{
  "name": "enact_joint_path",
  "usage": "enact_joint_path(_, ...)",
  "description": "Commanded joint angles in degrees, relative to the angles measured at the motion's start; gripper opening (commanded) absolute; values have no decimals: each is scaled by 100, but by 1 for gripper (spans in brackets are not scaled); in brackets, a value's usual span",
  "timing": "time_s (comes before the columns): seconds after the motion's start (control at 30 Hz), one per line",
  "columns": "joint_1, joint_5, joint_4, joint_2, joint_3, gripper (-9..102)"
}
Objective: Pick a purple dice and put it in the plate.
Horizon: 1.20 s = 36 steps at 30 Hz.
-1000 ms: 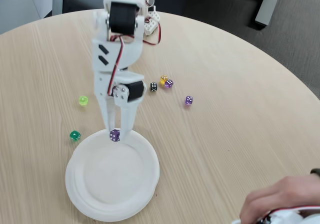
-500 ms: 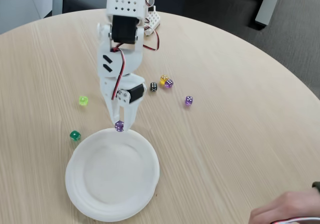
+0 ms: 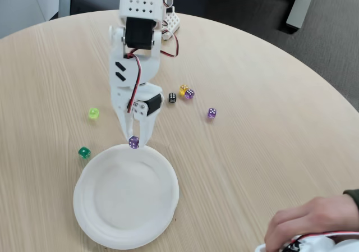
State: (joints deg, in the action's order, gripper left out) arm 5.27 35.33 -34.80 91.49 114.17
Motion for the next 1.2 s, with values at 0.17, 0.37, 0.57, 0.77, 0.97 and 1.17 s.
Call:
enact_joint_path(0.17, 35, -642, 70, 35, -114, 0)
enact_joint_path(0.37, 35, -984, 510, 44, -114, 0)
enact_joint_path(0.57, 35, -1037, 677, 44, -114, 0)
enact_joint_path(0.77, 35, -1195, 686, 44, -123, 0)
enact_joint_path(0.97, 35, -1301, 686, 44, -413, 0)
enact_joint_path(1.17, 35, -1125, 615, 44, -545, 1)
